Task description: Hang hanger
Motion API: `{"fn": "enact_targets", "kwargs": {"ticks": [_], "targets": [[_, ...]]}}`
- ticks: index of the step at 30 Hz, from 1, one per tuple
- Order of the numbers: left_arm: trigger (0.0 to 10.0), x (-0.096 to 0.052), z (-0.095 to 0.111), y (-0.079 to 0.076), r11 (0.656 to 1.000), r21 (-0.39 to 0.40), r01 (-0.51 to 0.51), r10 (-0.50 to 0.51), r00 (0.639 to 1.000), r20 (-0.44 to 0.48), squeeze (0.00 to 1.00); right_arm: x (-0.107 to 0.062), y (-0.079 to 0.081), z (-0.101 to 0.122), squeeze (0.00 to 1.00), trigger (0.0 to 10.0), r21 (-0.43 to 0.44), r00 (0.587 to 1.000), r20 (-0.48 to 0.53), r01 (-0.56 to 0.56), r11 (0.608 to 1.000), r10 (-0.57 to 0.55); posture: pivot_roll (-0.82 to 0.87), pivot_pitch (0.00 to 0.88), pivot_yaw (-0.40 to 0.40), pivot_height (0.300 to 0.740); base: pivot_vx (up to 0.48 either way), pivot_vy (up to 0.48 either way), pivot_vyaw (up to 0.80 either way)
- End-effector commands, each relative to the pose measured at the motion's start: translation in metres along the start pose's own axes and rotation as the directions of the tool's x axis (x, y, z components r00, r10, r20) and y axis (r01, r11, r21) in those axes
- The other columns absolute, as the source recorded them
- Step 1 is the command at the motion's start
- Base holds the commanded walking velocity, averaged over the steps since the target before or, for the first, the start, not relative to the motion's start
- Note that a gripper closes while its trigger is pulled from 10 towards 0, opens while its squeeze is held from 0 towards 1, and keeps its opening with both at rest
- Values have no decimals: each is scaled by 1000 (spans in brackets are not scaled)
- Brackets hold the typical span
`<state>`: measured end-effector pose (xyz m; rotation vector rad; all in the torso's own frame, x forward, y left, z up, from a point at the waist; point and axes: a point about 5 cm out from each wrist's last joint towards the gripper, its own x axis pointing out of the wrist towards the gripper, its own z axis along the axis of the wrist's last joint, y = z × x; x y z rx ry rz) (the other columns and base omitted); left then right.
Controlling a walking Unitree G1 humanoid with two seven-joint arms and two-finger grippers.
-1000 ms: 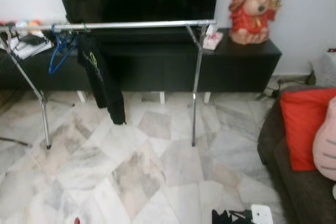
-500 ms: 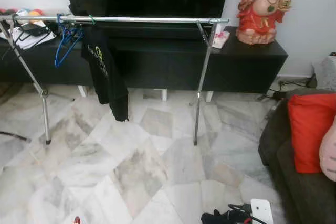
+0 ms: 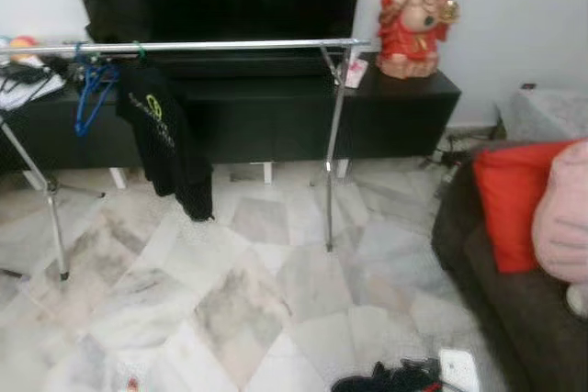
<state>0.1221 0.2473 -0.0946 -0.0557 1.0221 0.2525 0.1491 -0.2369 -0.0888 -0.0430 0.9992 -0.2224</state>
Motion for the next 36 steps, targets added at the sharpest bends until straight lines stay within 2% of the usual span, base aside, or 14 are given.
{"fn": "enact_targets", "kwargs": {"ticks": [1,36], "targets": [[10000,-2,-5,9,1000,12,-20,21,999,-28,0,1,6,5,0,10000,10,1000,18,-15,1000,15,-12,0,-14,740,0,319,0],[10000,-2,-4,9,1000,11,-17,18,1000,-26,0,1,7,5,0,10000,12,1000,19,-16,1000,16,-10,0,-12,740,0,315,0]]}}
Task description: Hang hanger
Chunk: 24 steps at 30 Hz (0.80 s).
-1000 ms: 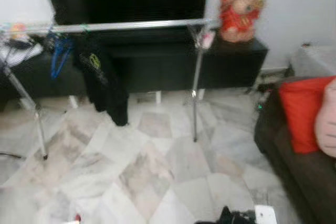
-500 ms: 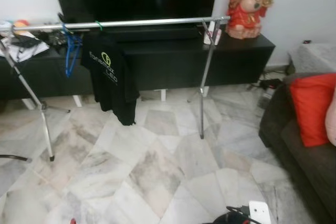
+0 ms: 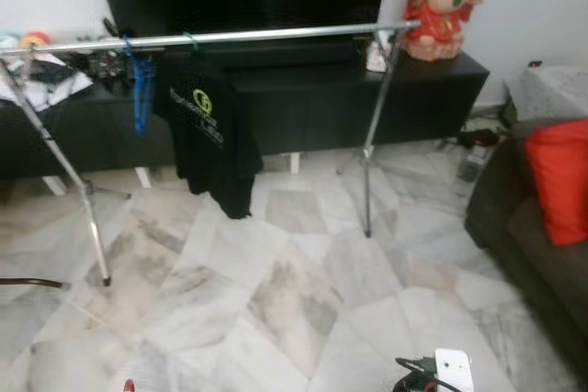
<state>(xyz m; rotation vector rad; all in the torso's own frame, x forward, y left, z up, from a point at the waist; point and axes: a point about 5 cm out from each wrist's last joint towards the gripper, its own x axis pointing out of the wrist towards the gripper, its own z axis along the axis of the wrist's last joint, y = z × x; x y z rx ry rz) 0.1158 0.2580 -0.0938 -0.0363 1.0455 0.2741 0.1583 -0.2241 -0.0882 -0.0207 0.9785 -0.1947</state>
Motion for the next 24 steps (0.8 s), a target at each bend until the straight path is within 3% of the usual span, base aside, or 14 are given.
{"fn": "enact_targets", "kwargs": {"ticks": [1,21,24], "targets": [[10000,0,-1,-3,1000,2,11,-11,1000,-5,0,-1,-7,-2,0,10000,4,1000,-1,18,1000,-18,-10,0,-12,740,0,304,0],[10000,0,-1,-3,1000,6,13,-13,1000,-4,0,-1,-7,-2,0,10000,4,1000,-2,17,1000,-17,-9,0,-10,740,0,301,0],[10000,0,-1,-3,1000,10,15,-15,1000,-3,0,-1,-7,-2,0,10000,3,1000,-2,16,1000,-16,-9,0,-10,740,0,0,0]]}}
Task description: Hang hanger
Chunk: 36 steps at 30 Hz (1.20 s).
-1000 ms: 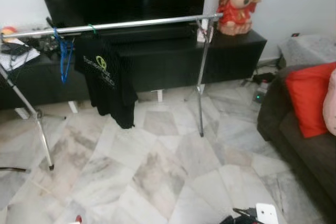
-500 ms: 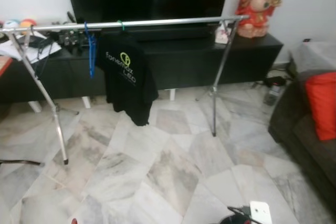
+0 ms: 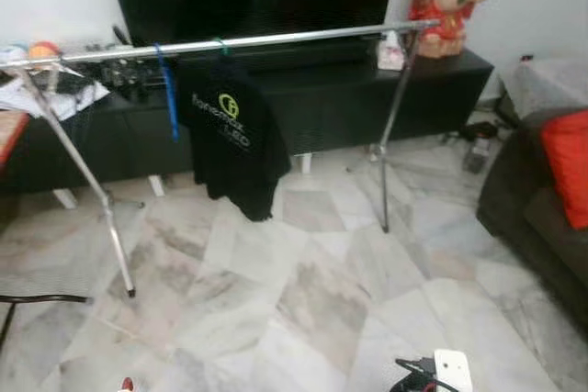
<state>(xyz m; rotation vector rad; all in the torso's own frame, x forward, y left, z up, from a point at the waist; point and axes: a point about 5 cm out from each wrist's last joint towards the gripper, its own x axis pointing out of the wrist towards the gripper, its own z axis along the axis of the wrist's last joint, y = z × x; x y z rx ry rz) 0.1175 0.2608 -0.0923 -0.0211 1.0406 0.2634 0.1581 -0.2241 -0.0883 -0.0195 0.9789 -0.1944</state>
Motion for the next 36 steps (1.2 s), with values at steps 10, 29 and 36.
{"fn": "enact_targets", "kwargs": {"ticks": [10,29,36], "targets": [[10000,0,-4,-6,1000,-5,24,-24,1000,-10,0,-1,-7,-2,0,10000,2,1000,0,17,1000,-17,-8,0,-12,740,0,0,0],[10000,0,-4,-7,1000,-10,27,-27,1000,-8,0,-1,-8,-2,0,10000,5,1000,0,20,1000,-20,-8,0,-13,740,-237,0,0],[10000,0,-4,-7,1000,-10,27,-27,1000,-8,0,-1,-8,-2,0,10000,5,1000,0,20,1000,-20,-8,0,-13,740,-266,0,0]]}}
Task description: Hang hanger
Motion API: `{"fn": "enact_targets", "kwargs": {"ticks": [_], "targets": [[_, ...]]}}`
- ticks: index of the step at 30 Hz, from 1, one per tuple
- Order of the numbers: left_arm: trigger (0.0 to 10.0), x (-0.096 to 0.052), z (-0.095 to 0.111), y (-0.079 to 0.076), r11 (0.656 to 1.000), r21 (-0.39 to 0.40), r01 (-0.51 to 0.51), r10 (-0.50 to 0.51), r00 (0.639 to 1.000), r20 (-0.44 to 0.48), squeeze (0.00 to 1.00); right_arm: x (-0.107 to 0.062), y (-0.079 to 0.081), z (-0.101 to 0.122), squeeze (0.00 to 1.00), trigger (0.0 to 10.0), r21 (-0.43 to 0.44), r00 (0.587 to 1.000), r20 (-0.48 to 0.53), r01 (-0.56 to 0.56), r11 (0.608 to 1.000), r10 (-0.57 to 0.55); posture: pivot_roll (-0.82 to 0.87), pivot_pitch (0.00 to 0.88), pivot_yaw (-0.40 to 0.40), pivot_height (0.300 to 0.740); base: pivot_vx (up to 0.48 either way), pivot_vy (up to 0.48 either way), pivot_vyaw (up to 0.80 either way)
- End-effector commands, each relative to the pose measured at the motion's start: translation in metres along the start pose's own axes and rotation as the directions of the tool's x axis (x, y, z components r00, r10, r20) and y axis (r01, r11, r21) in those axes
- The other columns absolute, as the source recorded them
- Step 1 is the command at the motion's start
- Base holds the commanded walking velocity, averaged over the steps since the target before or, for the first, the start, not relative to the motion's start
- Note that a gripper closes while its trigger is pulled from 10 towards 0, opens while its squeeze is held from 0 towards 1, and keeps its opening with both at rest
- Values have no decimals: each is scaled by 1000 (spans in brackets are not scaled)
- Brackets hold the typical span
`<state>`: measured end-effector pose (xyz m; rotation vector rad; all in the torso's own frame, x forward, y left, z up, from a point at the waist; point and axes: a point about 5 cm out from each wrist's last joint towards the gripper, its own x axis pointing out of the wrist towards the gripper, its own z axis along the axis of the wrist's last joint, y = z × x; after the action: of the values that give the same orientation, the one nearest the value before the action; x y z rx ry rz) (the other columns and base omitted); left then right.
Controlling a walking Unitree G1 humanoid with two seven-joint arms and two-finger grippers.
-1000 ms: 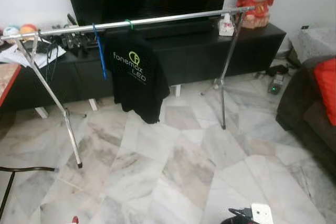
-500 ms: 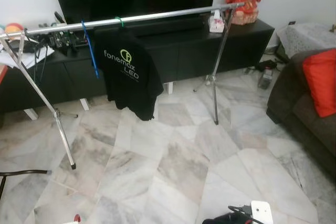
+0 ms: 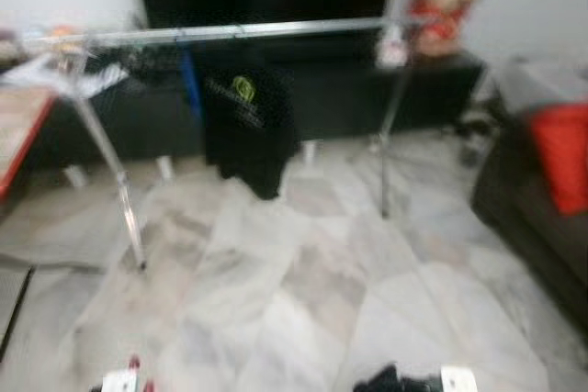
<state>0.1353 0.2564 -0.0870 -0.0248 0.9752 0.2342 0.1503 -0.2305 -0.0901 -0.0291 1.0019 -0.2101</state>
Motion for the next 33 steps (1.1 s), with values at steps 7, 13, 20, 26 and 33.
{"fn": "enact_targets", "kwargs": {"ticks": [7,13,20,26,33], "targets": [[10000,-4,-21,1,1000,-14,-4,3,997,-73,0,1,0,5,0,10000,8,1000,23,2,1000,-2,-8,0,-13,740,-266,0,0],[10000,-4,-20,1,1000,-13,0,-1,997,-74,0,1,0,5,0,10000,13,1000,27,7,1000,-7,-7,0,-12,740,-308,0,0],[10000,-4,-20,1,1000,-14,2,-3,997,-74,0,0,0,6,0,10000,18,999,37,10,1000,-11,-8,0,-12,740,-347,0,0],[10000,-4,-20,1,1000,-15,4,-5,997,-74,0,0,-1,6,0,10000,18,999,42,12,1000,-13,-11,0,-15,740,-345,0,0],[10000,-4,-20,1,1000,-16,4,-5,997,-74,0,0,0,7,0,10000,19,999,47,10,1000,-11,-13,0,-13,740,-345,0,0]]}}
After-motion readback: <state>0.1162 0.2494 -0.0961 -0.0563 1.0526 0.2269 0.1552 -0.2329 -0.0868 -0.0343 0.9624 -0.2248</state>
